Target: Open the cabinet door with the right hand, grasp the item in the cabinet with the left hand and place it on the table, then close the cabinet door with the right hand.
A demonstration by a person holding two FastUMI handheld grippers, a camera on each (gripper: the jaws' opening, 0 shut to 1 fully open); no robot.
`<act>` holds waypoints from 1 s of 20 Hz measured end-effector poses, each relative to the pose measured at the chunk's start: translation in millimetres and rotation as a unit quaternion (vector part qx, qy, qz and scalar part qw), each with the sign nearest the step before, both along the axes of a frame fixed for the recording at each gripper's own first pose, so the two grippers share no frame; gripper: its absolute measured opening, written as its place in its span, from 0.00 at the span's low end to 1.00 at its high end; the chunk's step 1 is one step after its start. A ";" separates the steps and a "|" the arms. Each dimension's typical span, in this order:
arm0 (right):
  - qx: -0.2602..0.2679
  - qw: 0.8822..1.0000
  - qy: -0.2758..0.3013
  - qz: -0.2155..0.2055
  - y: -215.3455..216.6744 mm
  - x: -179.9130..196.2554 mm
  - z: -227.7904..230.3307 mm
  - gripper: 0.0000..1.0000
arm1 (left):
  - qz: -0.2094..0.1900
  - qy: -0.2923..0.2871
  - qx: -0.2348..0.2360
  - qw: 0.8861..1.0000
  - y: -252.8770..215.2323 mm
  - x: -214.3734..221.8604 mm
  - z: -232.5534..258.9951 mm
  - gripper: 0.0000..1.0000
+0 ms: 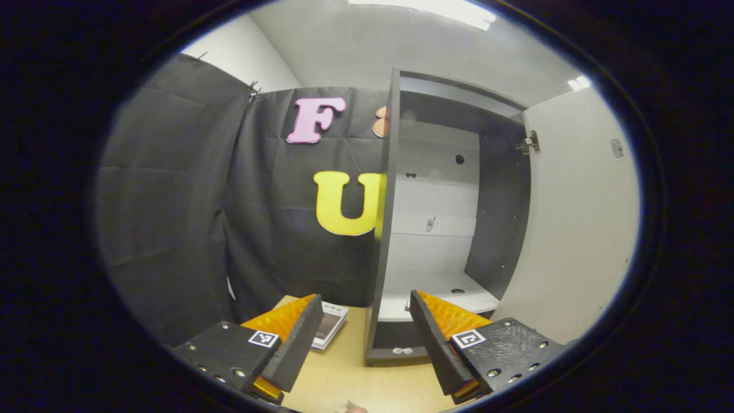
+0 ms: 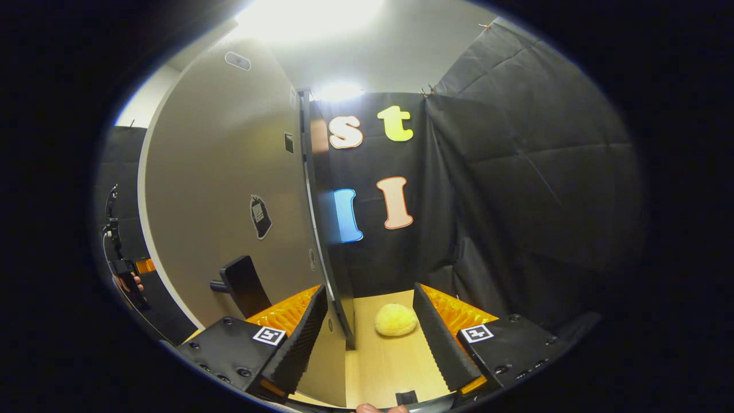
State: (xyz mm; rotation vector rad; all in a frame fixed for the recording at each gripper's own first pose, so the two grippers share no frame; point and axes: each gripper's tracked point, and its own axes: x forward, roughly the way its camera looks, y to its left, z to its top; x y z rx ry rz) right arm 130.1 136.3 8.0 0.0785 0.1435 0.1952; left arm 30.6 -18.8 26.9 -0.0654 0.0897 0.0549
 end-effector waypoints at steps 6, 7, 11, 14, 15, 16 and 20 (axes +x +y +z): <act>0.052 0.998 0.034 0.032 67.9 -10.7 -12.3 0.95 | -0.009 0.008 0.001 1.000 24.5 -0.1 -8.1 0.93; 0.049 0.997 0.035 0.041 81.1 -10.9 -11.8 0.95 | -0.010 0.011 0.001 1.000 29.7 -0.9 -11.3 0.93; 0.039 0.996 0.038 0.075 124.2 -12.7 -14.7 0.95 | 0.005 0.018 0.021 1.000 58.2 -5.6 -19.5 0.91; 0.034 0.994 0.039 0.095 148.1 -11.1 -16.6 0.95 | 0.006 0.020 0.018 1.000 66.9 -8.2 -24.7 0.92; 0.034 0.994 0.039 0.100 154.8 -9.3 -17.4 0.95 | 0.006 0.021 0.013 1.000 71.9 -9.4 -26.7 0.93; 0.034 0.993 0.039 0.105 164.0 -7.2 -18.6 0.95 | 0.005 0.022 0.008 1.000 79.8 -10.4 -29.0 0.93; 0.044 0.990 0.037 0.125 199.9 1.5 -20.2 0.95 | 0.008 0.026 0.002 1.000 101.9 -13.4 -32.9 0.93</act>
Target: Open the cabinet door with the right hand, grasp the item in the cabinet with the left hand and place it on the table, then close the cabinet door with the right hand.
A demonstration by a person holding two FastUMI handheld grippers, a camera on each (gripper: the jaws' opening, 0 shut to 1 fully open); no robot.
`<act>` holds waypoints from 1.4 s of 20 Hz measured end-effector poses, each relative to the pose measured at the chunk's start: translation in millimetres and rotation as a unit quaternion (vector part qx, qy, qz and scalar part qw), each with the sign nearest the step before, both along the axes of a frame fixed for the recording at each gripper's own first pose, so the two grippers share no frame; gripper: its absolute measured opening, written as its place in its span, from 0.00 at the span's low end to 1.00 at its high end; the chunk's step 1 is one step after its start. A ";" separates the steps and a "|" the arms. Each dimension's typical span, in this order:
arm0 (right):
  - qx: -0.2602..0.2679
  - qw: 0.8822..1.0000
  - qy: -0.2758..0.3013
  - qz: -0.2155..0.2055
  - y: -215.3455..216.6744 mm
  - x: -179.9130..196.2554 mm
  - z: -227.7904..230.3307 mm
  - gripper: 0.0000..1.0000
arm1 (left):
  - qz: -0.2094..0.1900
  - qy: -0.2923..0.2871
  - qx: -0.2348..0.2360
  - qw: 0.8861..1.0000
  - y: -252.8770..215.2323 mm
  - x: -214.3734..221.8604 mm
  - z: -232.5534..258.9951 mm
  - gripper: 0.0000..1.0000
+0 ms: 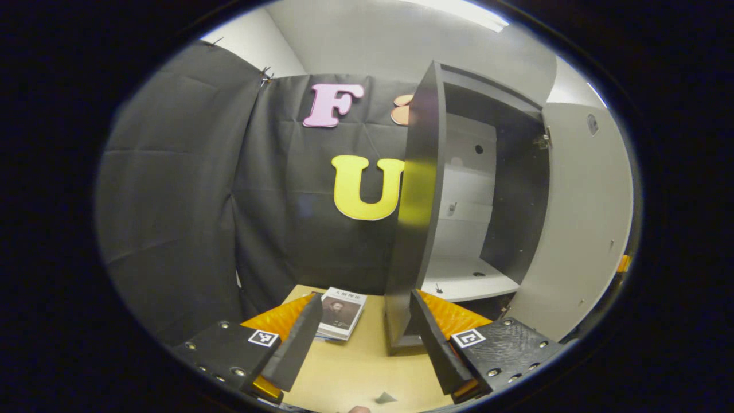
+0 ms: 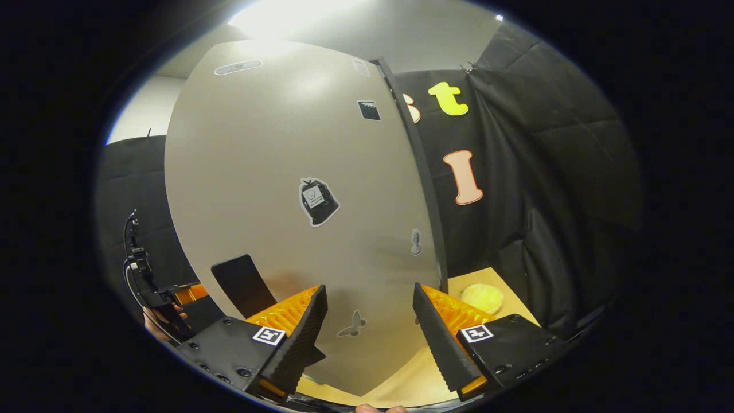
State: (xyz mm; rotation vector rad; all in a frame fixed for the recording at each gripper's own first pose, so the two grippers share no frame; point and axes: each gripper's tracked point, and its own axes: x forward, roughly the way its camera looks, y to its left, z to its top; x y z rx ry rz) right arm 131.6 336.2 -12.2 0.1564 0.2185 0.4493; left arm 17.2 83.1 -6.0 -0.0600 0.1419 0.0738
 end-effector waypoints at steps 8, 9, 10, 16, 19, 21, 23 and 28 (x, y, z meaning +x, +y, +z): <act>-0.009 0.998 -0.005 0.058 83.9 11.5 -14.3 0.96 | 0.003 0.012 0.017 1.000 33.4 -7.6 -6.4 0.93; -0.013 0.999 -0.003 0.047 83.2 18.5 -17.5 0.88 | 0.003 0.011 0.020 1.000 35.1 -8.2 -6.2 0.93; -0.018 0.999 -0.001 0.030 80.5 22.0 -22.5 0.96 | -0.003 0.010 0.018 1.000 32.8 -8.0 -7.5 0.92; -0.052 0.998 -0.023 -0.038 33.0 35.1 -19.8 0.97 | -0.047 -0.011 -0.028 0.998 -1.5 -5.1 -1.4 0.94; -0.039 0.996 -0.036 -0.073 3.0 42.1 -9.7 0.98 | -0.054 -0.026 -0.030 0.998 -21.4 -3.4 10.6 0.92; -0.032 0.995 -0.044 -0.090 -18.8 45.0 -2.2 0.98 | -0.050 -0.038 -0.018 0.998 -31.0 -4.8 20.8 0.94; -0.029 0.993 -0.052 -0.104 -41.8 47.5 4.5 0.98 | -0.047 -0.042 -0.011 0.998 -43.2 -8.1 25.6 0.93; -0.019 0.992 -0.067 -0.106 -88.0 49.1 16.4 0.97 | -0.031 -0.051 -0.009 0.998 -70.1 -19.9 31.8 0.93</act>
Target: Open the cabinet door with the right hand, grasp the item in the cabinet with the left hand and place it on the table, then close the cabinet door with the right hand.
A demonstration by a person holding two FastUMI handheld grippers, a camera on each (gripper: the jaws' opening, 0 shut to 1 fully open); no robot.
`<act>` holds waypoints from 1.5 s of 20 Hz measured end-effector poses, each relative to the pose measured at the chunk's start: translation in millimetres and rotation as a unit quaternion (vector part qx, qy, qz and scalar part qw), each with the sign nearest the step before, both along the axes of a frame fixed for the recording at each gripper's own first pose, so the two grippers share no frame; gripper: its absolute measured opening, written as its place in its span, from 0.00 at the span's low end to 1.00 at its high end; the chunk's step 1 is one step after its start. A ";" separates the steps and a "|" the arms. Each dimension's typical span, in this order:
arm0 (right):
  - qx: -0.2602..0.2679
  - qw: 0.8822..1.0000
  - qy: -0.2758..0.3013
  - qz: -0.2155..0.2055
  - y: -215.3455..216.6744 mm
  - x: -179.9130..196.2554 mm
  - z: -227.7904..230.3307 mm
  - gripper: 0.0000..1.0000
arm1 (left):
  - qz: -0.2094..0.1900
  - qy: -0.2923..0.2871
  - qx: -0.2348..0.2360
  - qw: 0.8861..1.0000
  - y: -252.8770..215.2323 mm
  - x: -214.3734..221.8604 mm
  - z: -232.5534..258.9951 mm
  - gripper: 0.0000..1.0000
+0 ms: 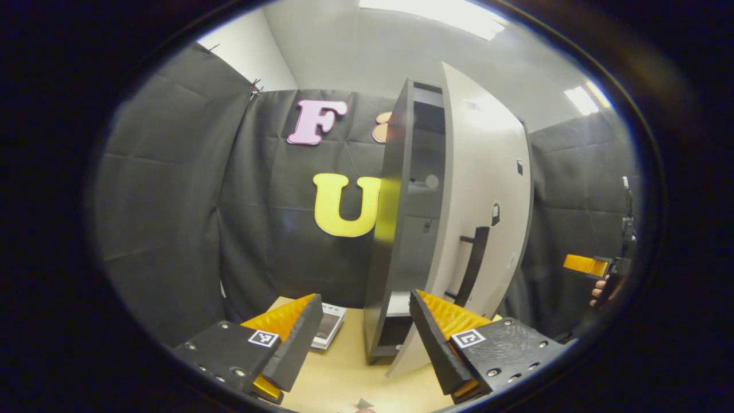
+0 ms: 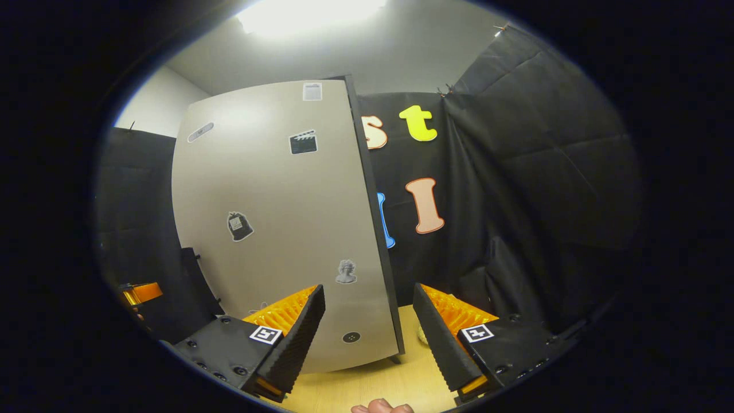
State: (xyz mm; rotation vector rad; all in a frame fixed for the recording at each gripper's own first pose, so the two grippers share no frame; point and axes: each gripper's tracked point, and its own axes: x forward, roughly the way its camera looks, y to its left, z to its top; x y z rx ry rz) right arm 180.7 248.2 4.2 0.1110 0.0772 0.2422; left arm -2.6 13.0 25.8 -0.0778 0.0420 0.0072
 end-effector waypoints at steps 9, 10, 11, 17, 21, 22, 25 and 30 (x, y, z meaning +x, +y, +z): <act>-0.002 0.999 0.008 0.046 -46.9 -3.8 -8.8 0.98 | 0.044 -0.015 -0.008 0.999 -34.4 -26.1 17.5 0.96; -0.009 0.998 0.009 0.056 -50.5 -2.4 -12.2 0.98 | 0.051 -0.015 -0.006 0.999 -36.9 -29.3 16.3 0.93; -0.019 0.998 0.010 0.061 -54.9 -0.5 -15.0 0.98 | 0.060 -0.015 -0.004 0.998 -38.9 -32.1 14.0 0.93; -0.027 0.996 -0.009 0.084 -61.8 -12.3 -14.0 0.98 | 0.074 -0.010 -0.029 0.997 -50.8 -37.3 2.4 0.93; -0.051 0.995 -0.014 0.089 -53.3 -15.9 -25.5 0.98 | 0.070 -0.004 -0.032 0.997 -49.5 -33.4 -5.3 0.93; -0.053 0.994 -0.016 0.092 -50.8 -17.0 -27.9 0.98 | 0.071 -0.005 -0.032 0.997 -46.7 -33.1 -6.2 0.91; -0.048 0.995 -0.012 0.092 -40.0 -23.1 -34.5 0.98 | 0.067 0.000 -0.029 0.997 -32.6 -26.4 -16.2 0.91; -0.046 0.996 -0.011 0.074 -11.0 -27.1 -38.6 0.98 | 0.041 0.024 -0.018 0.999 -1.9 -1.8 -45.3 0.92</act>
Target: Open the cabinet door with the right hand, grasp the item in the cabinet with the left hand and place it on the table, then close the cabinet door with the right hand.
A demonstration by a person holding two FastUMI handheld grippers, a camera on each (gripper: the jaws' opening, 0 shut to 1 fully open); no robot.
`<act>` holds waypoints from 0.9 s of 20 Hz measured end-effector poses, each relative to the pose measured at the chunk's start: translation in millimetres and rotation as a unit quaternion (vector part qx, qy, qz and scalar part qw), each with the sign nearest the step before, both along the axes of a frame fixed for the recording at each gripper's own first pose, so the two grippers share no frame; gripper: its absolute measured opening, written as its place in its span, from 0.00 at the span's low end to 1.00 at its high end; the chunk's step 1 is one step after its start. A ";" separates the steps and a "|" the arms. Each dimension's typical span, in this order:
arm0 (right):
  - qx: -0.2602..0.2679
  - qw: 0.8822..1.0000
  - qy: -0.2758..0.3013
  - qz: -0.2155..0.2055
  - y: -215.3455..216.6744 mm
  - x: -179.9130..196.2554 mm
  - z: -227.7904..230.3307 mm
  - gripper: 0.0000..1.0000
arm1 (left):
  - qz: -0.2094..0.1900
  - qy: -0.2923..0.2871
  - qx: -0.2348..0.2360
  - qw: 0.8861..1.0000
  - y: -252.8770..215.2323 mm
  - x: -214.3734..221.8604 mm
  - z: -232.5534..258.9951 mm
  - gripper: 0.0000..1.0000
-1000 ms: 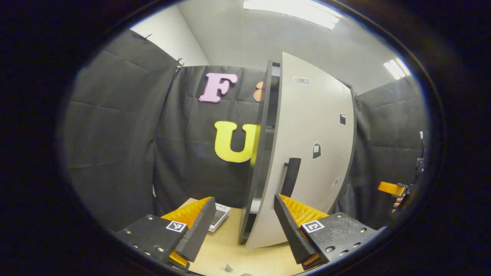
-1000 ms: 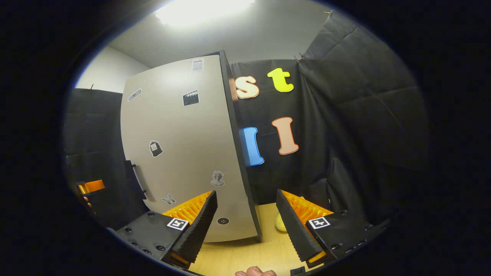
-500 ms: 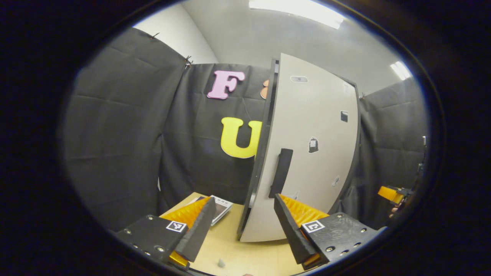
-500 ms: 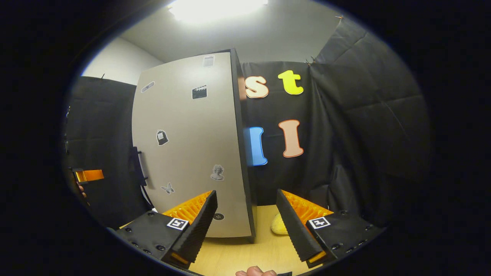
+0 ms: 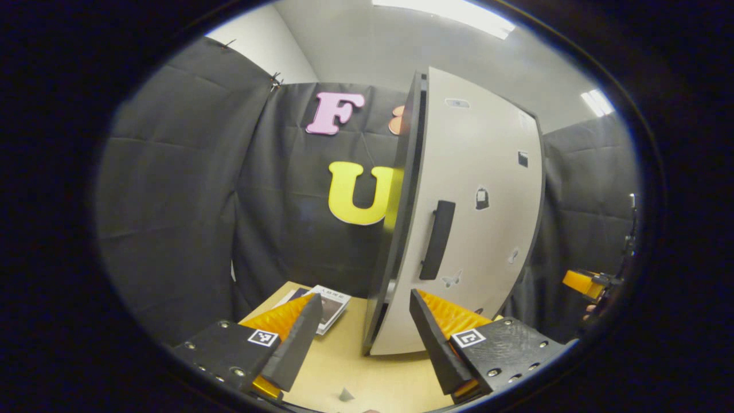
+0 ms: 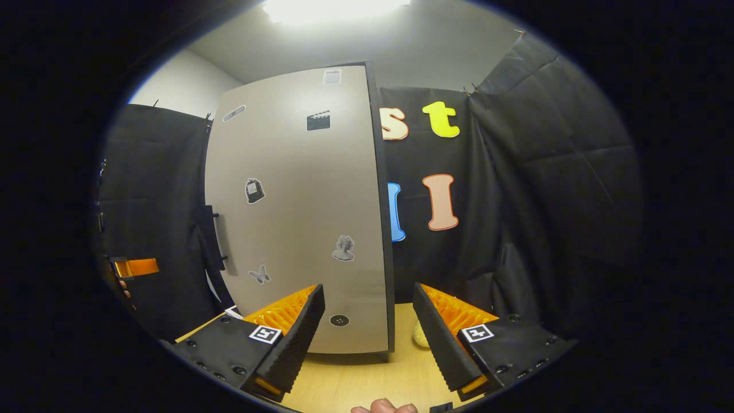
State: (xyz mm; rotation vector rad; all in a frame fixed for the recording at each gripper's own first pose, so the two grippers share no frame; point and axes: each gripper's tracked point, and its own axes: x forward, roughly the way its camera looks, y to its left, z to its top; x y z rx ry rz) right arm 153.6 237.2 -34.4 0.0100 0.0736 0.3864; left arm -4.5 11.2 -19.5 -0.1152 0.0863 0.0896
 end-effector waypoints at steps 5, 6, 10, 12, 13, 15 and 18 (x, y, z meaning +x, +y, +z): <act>0.011 0.999 0.009 -0.037 23.6 2.3 -4.5 0.98 | -0.036 -0.024 -0.031 0.999 16.1 21.6 1.9 0.93; 0.018 0.999 0.009 -0.043 27.3 2.0 -3.0 0.98 | -0.045 -0.025 -0.033 0.998 21.6 26.7 0.1 0.95; 0.030 0.996 0.017 -0.076 29.7 -1.7 -5.7 0.98 | -0.072 -0.031 -0.021 0.997 34.9 44.6 -7.1 0.94; 0.025 0.995 0.024 -0.092 24.9 -6.1 -9.9 0.98 | -0.088 -0.033 -0.020 0.995 30.1 50.2 -14.1 0.94; 0.023 0.995 0.027 -0.095 22.9 -7.6 -12.2 0.98 | -0.093 -0.032 -0.024 0.995 26.6 51.5 -18.1 0.94; 0.014 0.994 0.027 -0.102 15.8 -7.3 -15.1 0.98 | -0.099 -0.035 -0.030 0.994 17.9 50.7 -18.5 0.96; 0.011 0.994 0.025 -0.108 3.3 -0.6 -19.5 0.98 | -0.101 -0.052 -0.027 0.993 7.0 44.4 -10.1 0.94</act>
